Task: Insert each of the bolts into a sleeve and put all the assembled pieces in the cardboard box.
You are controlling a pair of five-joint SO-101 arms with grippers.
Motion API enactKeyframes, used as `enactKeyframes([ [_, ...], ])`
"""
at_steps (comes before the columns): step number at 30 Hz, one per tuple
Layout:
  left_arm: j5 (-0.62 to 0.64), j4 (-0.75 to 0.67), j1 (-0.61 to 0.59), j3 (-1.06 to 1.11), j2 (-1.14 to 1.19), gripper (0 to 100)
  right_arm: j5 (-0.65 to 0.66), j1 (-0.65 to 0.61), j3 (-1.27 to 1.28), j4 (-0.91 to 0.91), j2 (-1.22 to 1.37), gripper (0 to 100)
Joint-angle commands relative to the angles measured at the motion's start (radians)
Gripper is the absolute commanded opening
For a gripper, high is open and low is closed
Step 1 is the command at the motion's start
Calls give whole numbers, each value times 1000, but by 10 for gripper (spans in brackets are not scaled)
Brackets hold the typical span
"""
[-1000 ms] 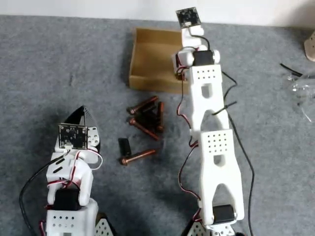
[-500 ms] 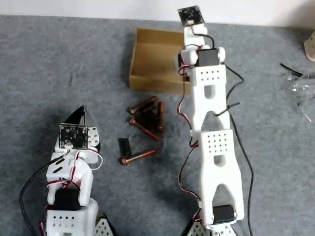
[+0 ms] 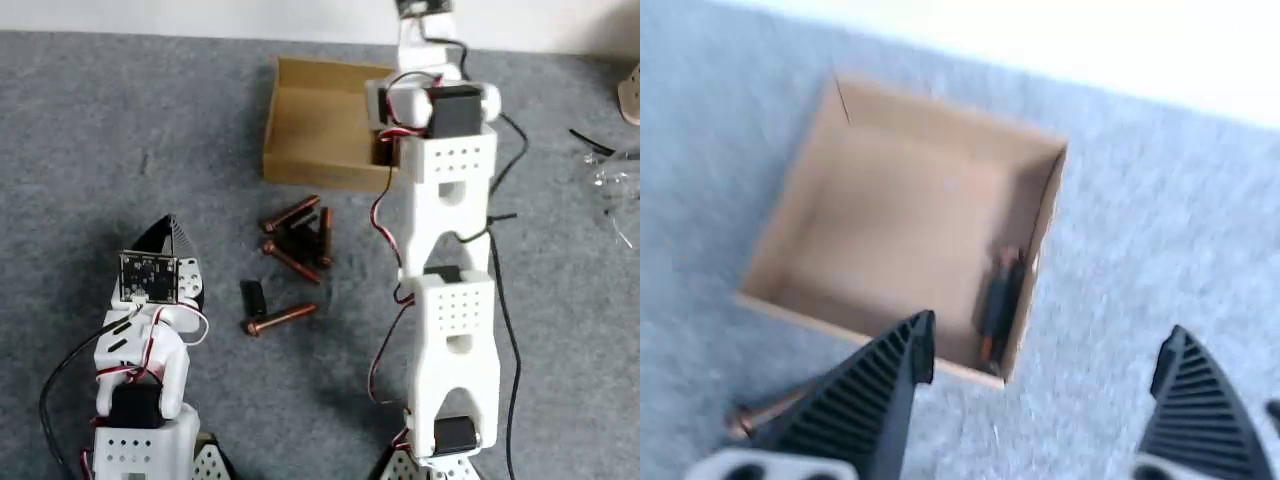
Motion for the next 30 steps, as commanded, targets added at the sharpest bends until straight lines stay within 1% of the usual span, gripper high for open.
enactKeyframes([
  [1,-3,-20,-5,19,-8,7,-15,-50,-104,27,-162,310],
  [4,-3,-20,-5,19,-8,7,-15,-68,12,27,-266,310],
  [7,-3,-20,-5,19,-8,7,-14,-105,222,25,-392,310],
  [13,-3,-20,-7,19,-8,7,-11,-237,650,21,-700,310],
  [16,-3,-20,-10,19,-8,7,68,-338,842,21,-826,310],
  [19,-3,-20,-10,19,-8,7,129,-404,1061,13,-918,310],
  [24,-3,-20,-10,19,-10,7,140,-429,1445,-128,-969,310],
  [30,-3,-20,-12,19,-10,7,140,-429,1796,-423,-967,310],
])
